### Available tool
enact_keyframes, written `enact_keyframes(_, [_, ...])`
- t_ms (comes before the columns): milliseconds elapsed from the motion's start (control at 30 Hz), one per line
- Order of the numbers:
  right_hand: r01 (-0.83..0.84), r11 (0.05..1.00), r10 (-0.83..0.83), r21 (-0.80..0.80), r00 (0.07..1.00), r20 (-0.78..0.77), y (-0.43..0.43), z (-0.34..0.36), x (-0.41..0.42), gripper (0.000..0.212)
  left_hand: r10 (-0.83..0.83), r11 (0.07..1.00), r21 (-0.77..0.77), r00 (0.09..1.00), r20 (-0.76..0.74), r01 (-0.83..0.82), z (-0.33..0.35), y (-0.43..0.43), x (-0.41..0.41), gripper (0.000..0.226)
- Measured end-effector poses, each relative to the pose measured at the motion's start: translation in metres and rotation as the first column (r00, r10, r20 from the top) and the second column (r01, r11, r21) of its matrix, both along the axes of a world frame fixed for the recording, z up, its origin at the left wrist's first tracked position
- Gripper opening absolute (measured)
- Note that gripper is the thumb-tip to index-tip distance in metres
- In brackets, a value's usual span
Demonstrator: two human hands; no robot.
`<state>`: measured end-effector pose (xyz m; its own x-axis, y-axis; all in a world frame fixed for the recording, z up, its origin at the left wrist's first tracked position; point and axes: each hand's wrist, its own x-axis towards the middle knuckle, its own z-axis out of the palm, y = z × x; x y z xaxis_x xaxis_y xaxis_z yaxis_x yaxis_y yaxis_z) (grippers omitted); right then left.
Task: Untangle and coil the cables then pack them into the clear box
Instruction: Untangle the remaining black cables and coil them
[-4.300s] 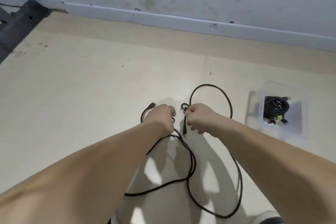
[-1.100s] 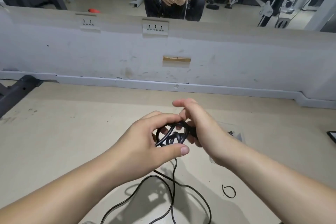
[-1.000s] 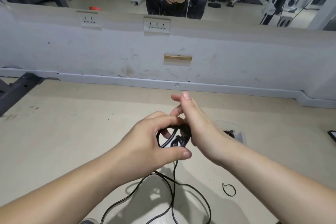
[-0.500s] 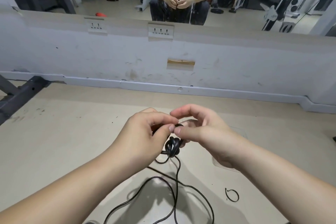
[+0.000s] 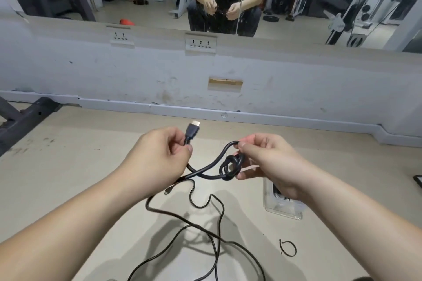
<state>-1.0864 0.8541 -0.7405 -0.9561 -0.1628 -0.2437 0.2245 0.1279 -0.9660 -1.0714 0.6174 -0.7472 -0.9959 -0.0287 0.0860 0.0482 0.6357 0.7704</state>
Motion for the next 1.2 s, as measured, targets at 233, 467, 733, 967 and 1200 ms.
enact_keyframes(233, [0.022, 0.998, -0.022, -0.057, 1.0, -0.012, -0.015, -0.003, 0.01, 0.014, -0.02, 0.985, -0.174, 0.997, -0.081, 0.006, -0.003, -0.006, 0.003, 0.044])
enact_keyframes(467, [-0.097, 0.97, 0.128, -0.222, 0.983, 0.131, -0.031, -0.005, 0.018, 0.036, -0.344, 0.937, -0.046, 0.894, -0.288, 0.346, -0.011, 0.028, 0.017, 0.056])
enact_keyframes(733, [-0.257, 0.882, 0.354, -0.396, 0.915, 0.193, -0.009, 0.002, 0.008, 0.039, -0.203, 0.978, -0.101, 0.947, -0.25, 0.183, -0.006, 0.018, 0.008, 0.013])
enact_keyframes(967, [-0.181, 0.923, 0.23, -0.339, 0.967, 0.11, -0.016, -0.006, 0.012, 0.026, -0.093, 0.937, 0.337, 0.996, -0.004, 0.089, -0.001, 0.017, 0.007, 0.017])
enact_keyframes(1200, [-0.106, 0.969, 0.117, -0.224, 0.993, 0.034, -0.016, -0.001, 0.013, 0.03, -0.157, 0.797, 0.597, 0.986, 0.059, 0.092, 0.008, 0.022, 0.015, 0.018])
